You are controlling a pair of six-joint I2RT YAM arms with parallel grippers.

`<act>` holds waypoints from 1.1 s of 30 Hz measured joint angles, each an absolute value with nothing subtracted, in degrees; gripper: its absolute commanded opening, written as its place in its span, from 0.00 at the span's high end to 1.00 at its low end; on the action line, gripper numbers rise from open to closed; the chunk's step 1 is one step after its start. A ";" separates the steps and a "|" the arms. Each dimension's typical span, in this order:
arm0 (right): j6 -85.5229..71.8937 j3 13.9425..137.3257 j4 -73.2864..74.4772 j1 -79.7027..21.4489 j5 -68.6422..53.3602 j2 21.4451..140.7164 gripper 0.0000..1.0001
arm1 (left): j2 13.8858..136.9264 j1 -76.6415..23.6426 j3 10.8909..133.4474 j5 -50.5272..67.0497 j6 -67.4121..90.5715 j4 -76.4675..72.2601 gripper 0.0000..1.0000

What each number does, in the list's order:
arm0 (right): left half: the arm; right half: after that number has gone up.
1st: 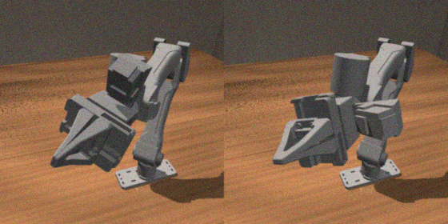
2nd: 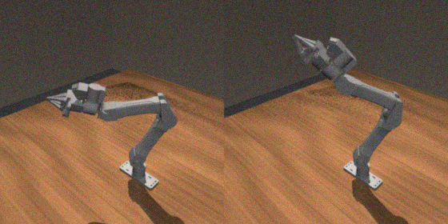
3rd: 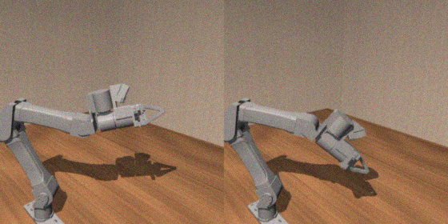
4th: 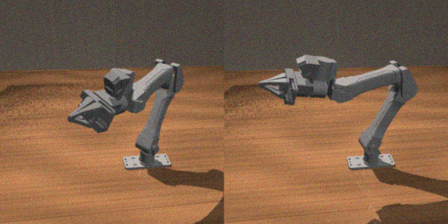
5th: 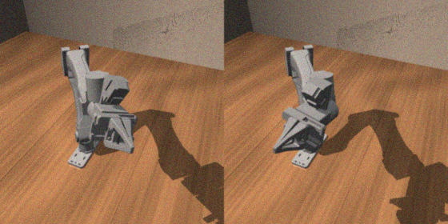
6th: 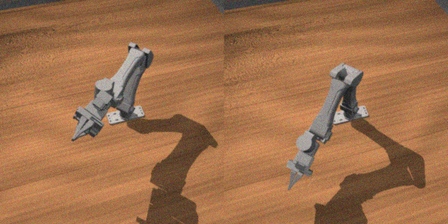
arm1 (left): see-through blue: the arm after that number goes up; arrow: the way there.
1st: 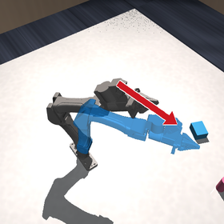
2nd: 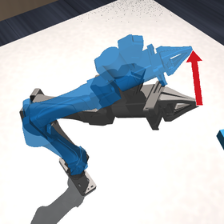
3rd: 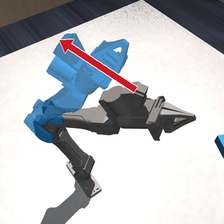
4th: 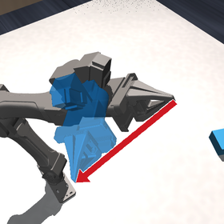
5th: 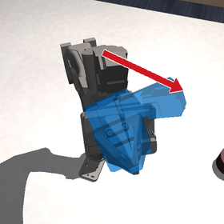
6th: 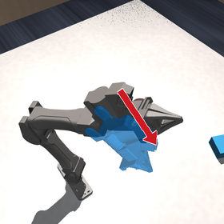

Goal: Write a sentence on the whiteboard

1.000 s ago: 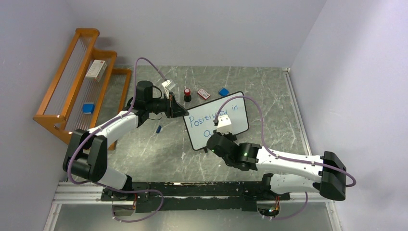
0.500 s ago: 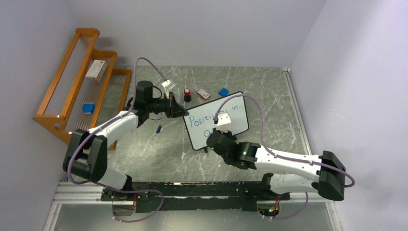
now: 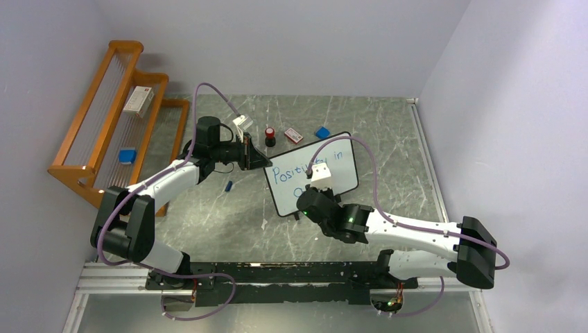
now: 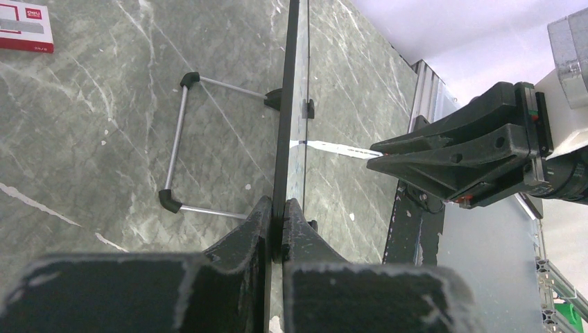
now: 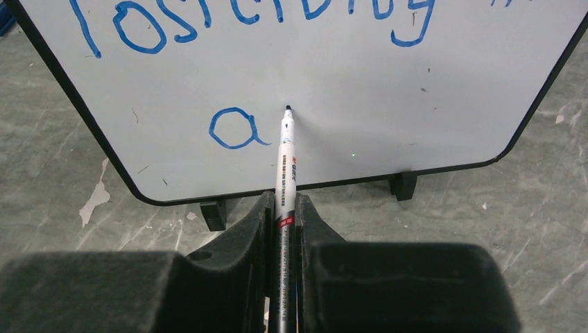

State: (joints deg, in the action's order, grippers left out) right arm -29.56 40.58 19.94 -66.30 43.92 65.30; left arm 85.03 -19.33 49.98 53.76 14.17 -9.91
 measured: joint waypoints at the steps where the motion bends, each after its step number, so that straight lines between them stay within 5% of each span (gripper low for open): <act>1: -29.36 40.58 19.92 -66.30 43.83 65.30 1.00 | 85.03 -19.33 49.98 53.76 14.17 -9.91 0.95; 33: -28.12 40.58 20.47 -66.22 39.33 65.60 1.00 | 85.03 -19.33 49.98 53.63 14.15 -9.80 0.95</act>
